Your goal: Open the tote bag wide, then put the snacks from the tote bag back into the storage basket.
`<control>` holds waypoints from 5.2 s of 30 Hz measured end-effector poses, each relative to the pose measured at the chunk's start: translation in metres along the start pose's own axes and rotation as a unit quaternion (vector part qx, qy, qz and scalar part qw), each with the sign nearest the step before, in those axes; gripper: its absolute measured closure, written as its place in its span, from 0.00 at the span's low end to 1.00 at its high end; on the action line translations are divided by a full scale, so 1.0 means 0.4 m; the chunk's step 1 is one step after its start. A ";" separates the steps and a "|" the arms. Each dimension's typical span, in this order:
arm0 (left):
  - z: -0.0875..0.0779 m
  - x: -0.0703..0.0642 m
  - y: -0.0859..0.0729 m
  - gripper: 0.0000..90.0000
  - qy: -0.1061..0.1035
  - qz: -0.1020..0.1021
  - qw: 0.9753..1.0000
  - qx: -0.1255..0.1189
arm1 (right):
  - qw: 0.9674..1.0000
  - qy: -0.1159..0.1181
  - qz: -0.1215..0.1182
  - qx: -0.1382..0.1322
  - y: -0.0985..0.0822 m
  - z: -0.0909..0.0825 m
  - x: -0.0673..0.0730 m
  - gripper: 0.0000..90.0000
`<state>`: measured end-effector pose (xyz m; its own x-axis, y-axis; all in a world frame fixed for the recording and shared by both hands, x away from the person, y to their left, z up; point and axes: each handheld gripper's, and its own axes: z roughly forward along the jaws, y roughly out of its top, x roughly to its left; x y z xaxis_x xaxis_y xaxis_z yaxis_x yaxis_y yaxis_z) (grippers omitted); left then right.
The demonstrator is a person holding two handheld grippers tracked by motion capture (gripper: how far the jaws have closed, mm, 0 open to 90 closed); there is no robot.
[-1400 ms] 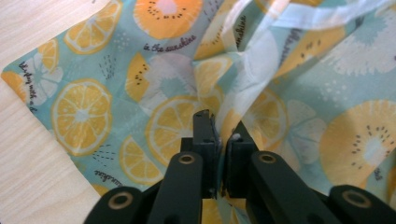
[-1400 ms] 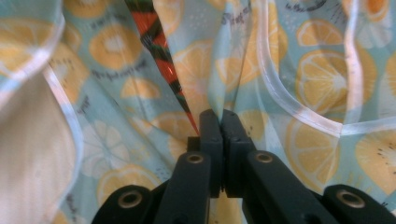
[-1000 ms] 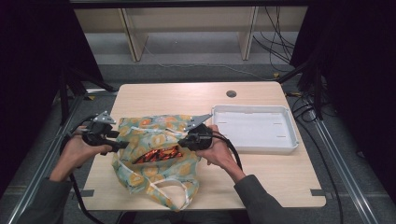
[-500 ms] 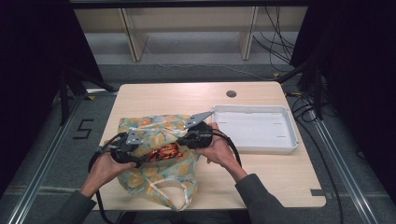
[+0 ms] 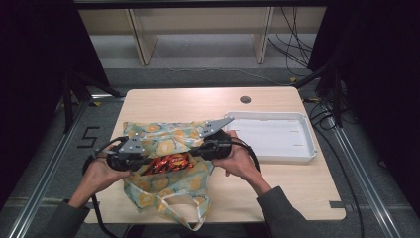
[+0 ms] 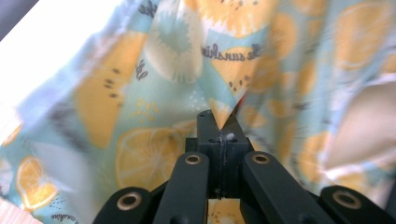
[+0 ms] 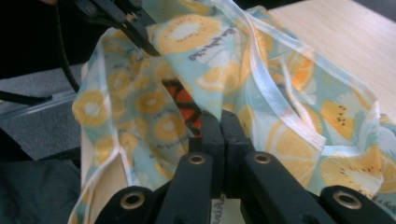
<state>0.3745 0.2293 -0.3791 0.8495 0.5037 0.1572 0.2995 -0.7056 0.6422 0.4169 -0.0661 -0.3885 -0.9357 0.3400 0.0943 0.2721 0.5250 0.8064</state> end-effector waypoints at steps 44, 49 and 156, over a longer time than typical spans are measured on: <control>0.197 0.222 -0.061 0.99 0.008 -0.135 0.990 0.052 | 0.981 -0.113 0.019 0.157 -0.129 0.152 -0.066 1.00; 0.199 0.222 -0.070 0.99 0.011 -0.147 0.988 0.042 | 0.974 -0.104 0.018 0.199 -0.175 0.170 -0.086 1.00; -0.095 -0.005 -0.016 1.00 -0.039 -0.091 0.992 -0.082 | 1.000 -0.010 0.001 -0.018 -0.048 0.016 0.025 0.70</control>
<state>0.3543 0.2519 -0.3549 0.8206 0.5709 -0.0270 0.3817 -0.5123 0.7694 0.4038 -0.0676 -0.4068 -0.9303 0.3570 0.0841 0.2651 0.4960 0.8269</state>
